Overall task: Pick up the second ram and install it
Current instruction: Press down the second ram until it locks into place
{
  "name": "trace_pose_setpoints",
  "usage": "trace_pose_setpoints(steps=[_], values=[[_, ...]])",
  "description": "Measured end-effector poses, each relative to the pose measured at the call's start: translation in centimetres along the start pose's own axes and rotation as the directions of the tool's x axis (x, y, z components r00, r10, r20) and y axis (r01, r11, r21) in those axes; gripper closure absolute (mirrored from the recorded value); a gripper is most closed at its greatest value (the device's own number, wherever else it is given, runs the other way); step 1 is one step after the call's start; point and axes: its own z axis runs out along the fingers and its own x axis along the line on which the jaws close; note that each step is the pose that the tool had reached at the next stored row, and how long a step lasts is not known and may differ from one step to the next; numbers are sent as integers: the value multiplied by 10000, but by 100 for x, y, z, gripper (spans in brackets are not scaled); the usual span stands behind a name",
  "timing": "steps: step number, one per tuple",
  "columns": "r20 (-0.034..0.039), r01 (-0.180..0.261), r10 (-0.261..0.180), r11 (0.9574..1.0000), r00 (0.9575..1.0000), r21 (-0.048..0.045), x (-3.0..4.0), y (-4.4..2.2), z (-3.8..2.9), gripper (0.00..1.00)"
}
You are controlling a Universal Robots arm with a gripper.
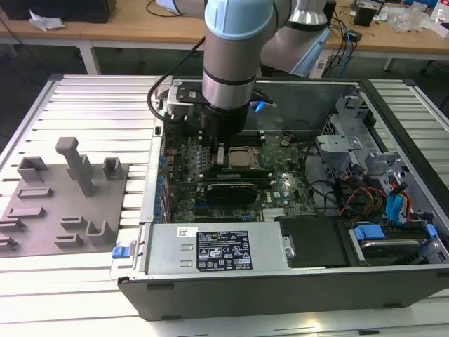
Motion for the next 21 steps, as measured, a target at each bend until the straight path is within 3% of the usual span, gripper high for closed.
trace_pose_setpoints(steps=[2,4,6,8,11,13,15,21], values=[[6,-1,1,10000,10000,3,0,-1,8,89],[39,2,-2,10000,10000,17,-5,-1,-33,89],[25,2,-2,10000,10000,5,-6,-18,-90,89],[21,2,-2,10000,10000,-9,-8,-79,-95,89],[18,-2,2,10000,10000,-99,-21,-319,-108,89],[18,-3,3,9999,10000,-104,-24,-362,-137,89],[16,-3,4,9999,10000,-104,-27,-358,-249,89],[18,-3,3,9999,10000,-104,-36,-343,-502,89]])
